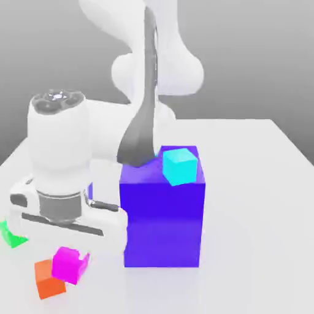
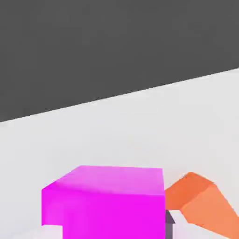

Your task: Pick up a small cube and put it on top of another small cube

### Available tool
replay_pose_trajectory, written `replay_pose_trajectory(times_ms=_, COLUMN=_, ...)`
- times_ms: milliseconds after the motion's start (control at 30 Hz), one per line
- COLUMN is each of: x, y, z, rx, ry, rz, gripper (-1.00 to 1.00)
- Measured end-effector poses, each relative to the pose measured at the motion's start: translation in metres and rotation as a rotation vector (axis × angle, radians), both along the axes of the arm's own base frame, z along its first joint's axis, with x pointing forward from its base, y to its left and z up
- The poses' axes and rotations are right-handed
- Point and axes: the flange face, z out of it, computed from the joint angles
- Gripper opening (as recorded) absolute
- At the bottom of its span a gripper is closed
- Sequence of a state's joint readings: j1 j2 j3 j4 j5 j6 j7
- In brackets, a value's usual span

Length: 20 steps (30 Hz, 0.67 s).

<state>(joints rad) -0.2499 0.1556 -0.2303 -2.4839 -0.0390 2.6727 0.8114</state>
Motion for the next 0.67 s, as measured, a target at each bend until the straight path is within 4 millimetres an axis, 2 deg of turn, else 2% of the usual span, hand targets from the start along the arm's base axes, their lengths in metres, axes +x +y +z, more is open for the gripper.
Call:
replay_pose_trajectory(times_ms=100, x=-0.067, y=-0.067, z=0.005, rx=0.027, ry=-0.004, rz=-0.268, gripper=-1.00)
replay_pose_trajectory(times_ms=167, x=-0.114, y=-0.107, z=-0.009, rx=0.054, ry=-0.008, rz=-0.451, gripper=-1.00)
replay_pose_trajectory(times_ms=200, x=-0.125, y=-0.115, z=-0.020, rx=0.060, ry=-0.009, rz=-0.493, gripper=-1.00)
replay_pose_trajectory(times_ms=267, x=-0.134, y=-0.121, z=-0.044, rx=0.064, ry=-0.009, rz=-0.526, gripper=-1.00)
replay_pose_trajectory(times_ms=300, x=-0.136, y=-0.121, z=-0.052, rx=0.065, ry=-0.009, rz=-0.533, gripper=1.00)
replay_pose_trajectory(times_ms=500, x=-0.137, y=-0.121, z=-0.055, rx=0.065, ry=-0.009, rz=-0.536, gripper=1.00)
replay_pose_trajectory(times_ms=567, x=-0.137, y=-0.122, z=-0.042, rx=0.066, ry=-0.010, rz=-0.536, gripper=1.00)
replay_pose_trajectory(times_ms=667, x=-0.137, y=-0.123, z=-0.009, rx=0.066, ry=-0.010, rz=-0.536, gripper=1.00)
